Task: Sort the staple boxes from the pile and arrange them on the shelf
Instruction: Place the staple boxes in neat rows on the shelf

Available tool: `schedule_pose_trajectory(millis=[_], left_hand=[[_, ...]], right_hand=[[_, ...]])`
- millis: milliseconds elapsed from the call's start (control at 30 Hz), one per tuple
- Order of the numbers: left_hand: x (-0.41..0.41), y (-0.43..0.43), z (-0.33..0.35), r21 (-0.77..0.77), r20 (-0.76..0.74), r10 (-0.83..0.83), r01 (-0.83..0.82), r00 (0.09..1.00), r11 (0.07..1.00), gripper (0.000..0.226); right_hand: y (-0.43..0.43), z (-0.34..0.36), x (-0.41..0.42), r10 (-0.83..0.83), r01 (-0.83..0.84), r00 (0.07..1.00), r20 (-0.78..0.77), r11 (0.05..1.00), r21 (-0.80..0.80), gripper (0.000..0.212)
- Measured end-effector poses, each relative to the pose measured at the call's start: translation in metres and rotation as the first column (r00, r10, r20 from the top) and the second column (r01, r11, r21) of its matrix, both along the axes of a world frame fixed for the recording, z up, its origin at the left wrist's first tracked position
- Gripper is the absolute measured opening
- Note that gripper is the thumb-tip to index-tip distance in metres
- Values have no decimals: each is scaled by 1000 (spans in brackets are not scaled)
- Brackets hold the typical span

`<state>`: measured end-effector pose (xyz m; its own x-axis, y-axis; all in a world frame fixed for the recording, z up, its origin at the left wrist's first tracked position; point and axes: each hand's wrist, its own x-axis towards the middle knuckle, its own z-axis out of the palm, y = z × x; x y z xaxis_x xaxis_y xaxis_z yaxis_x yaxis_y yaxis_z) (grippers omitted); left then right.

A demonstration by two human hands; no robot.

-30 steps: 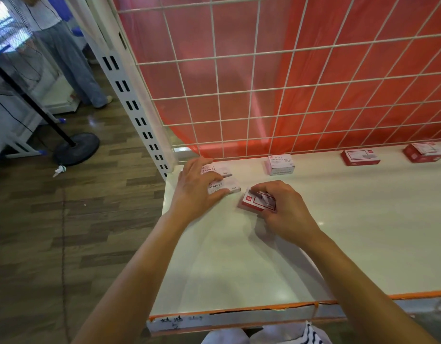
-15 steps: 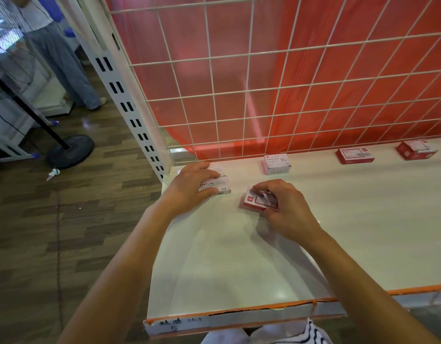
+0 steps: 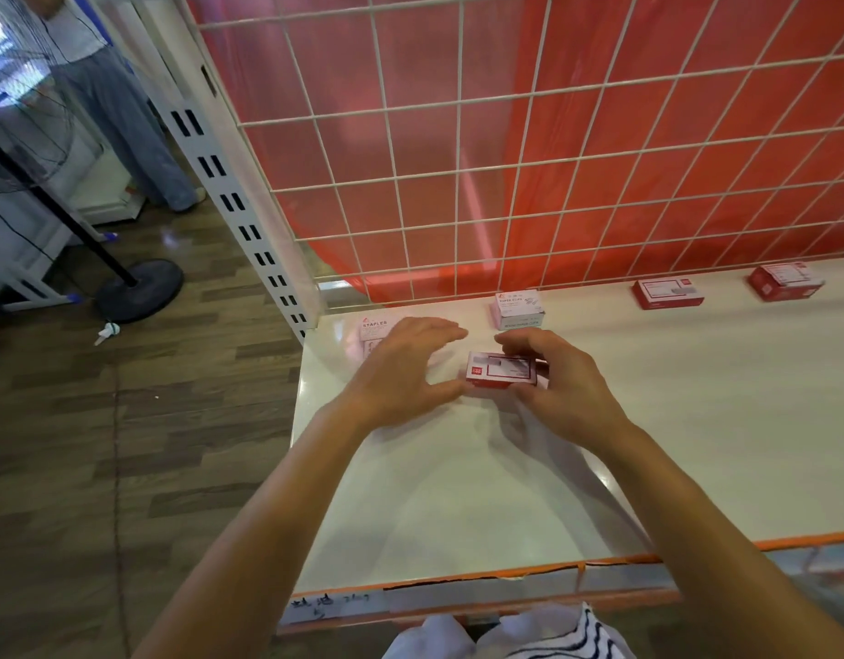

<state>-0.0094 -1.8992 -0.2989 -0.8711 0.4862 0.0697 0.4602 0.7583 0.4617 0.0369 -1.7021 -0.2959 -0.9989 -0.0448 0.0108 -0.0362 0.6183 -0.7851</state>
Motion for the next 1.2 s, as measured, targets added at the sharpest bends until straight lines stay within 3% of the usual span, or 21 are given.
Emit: schedule_pose_trajectory(millis=[100,333,500,667,800,900,1067,1133,1200], left_hand=[[5,16,5,-8,85,-9,10,996,1000,66],[18,54,12,114,203,45,-69,978,991,53],[23,79,17,241,239,-3,-57,971,969,49],[26,119,20,354,374,-90,-52,923,934,50],[30,155,25,463,470,-123,-125,874,878,51],[34,180,23,415,472,-94,-127,877,901,37],[49,218,17,327,420,-76,-72,904,942,21],[56,230,16,272,365,-83,-21,927,962,30],[62,240,12,201,292,-80,21,953,979,55]], right_hand=[[8,2,4,32,-33,999,-32,999,-32,52],[35,9,14,-25,20,999,-36,993,-118,50],[67,15,23,-35,47,998,61,976,-212,47],[107,14,30,-88,121,987,135,959,-257,39],[139,13,40,-14,96,976,217,922,-375,51],[160,12,47,-41,139,975,220,880,-454,60],[193,6,53,-197,285,954,225,823,-491,34],[203,4,55,-243,332,942,232,787,-520,29],[209,1,57,-280,365,930,236,771,-523,26]])
